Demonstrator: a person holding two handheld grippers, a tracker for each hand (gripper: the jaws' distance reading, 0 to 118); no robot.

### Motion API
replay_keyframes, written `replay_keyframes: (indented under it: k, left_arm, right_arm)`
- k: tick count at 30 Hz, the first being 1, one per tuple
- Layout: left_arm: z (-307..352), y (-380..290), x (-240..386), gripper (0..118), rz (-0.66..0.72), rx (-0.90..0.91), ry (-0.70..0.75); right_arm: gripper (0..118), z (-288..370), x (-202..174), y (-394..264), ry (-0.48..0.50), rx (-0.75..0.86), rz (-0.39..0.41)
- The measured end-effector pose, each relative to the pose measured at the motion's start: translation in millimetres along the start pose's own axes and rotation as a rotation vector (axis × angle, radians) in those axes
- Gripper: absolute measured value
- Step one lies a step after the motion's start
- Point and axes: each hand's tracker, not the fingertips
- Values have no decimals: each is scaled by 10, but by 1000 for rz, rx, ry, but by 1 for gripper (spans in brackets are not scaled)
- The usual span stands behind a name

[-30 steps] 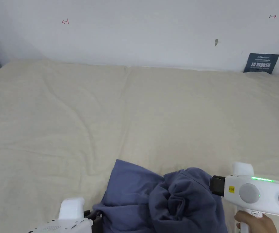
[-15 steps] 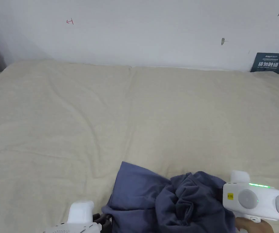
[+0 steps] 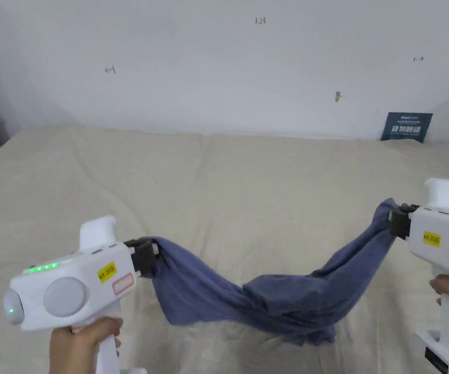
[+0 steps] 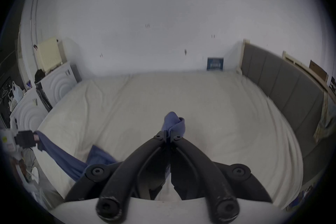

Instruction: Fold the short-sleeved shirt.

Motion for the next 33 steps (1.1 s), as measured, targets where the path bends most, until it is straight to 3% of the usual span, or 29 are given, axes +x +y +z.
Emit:
replay_keyframes:
  k: [8, 16, 23, 33]
  left_arm:
    - [-207, 1563, 186, 7, -46, 141, 58]
    - [-659, 2530, 338, 7, -198, 221, 255]
    - [-1067, 2491, 128, 7, -232, 215, 330]
    - [-1220, 1371, -544, 7, -186, 30, 355]
  right_arm:
    - [2, -9, -103, 996, -6, 125, -40]
    - [2, -303, -193, 1603, -49, 218, -85]
    - [2, -713, -242, 1460, -66, 210, -70]
    - [2, -1111, -251, 388, -63, 17, -51]
